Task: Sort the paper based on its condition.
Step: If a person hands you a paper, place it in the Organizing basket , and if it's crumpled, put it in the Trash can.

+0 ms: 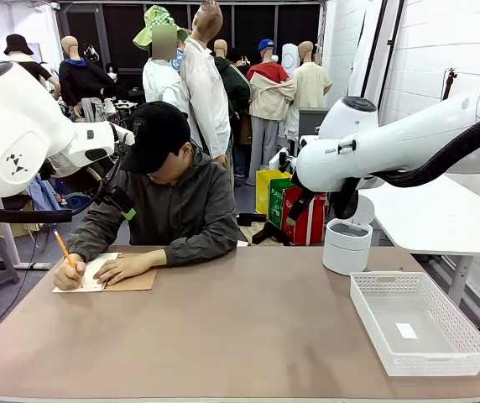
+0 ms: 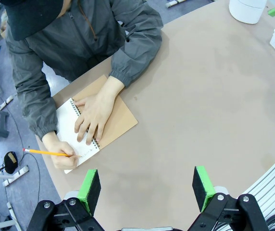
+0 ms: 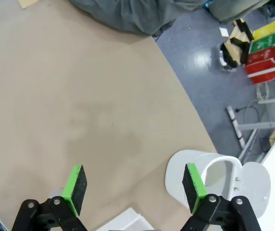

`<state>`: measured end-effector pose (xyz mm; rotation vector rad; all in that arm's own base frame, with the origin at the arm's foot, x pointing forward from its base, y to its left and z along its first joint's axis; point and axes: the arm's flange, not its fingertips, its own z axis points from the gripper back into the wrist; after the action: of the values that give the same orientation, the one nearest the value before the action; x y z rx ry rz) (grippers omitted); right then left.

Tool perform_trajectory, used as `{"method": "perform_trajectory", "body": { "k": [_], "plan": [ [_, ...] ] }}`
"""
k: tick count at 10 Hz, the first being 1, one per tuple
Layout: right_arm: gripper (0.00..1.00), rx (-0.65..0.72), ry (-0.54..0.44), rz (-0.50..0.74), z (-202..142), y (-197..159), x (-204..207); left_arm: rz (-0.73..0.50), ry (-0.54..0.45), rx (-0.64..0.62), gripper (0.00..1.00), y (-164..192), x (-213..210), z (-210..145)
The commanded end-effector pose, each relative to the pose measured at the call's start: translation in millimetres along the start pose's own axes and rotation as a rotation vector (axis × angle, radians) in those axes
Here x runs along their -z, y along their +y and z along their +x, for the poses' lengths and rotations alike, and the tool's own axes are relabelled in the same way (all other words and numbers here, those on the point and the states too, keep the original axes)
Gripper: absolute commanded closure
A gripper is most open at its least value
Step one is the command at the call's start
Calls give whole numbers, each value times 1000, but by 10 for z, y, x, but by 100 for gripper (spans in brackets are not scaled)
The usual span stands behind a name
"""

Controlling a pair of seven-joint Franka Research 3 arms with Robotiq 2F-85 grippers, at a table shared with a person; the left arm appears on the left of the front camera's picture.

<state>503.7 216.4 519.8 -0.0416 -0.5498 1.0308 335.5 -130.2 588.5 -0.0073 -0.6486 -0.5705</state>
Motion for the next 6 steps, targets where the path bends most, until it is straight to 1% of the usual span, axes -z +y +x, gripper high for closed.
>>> {"method": "perform_trajectory", "body": {
  "k": [1, 3, 5, 6],
  "plan": [
    [0, 20, 4, -10, 30, -7, -7, 0, 1, -1, 0, 8, -9, 10],
    [0, 5, -1, -1, 3, -2, -4, 0, 1, -1, 0, 8, -9, 10],
    [0, 89, -64, 54, -25, 121, -79, 0, 1, -1, 0, 8, -9, 10],
    [0, 100, -91, 88, -39, 186, -113, 0, 1, -1, 0, 8, -9, 10]
  ]
}}
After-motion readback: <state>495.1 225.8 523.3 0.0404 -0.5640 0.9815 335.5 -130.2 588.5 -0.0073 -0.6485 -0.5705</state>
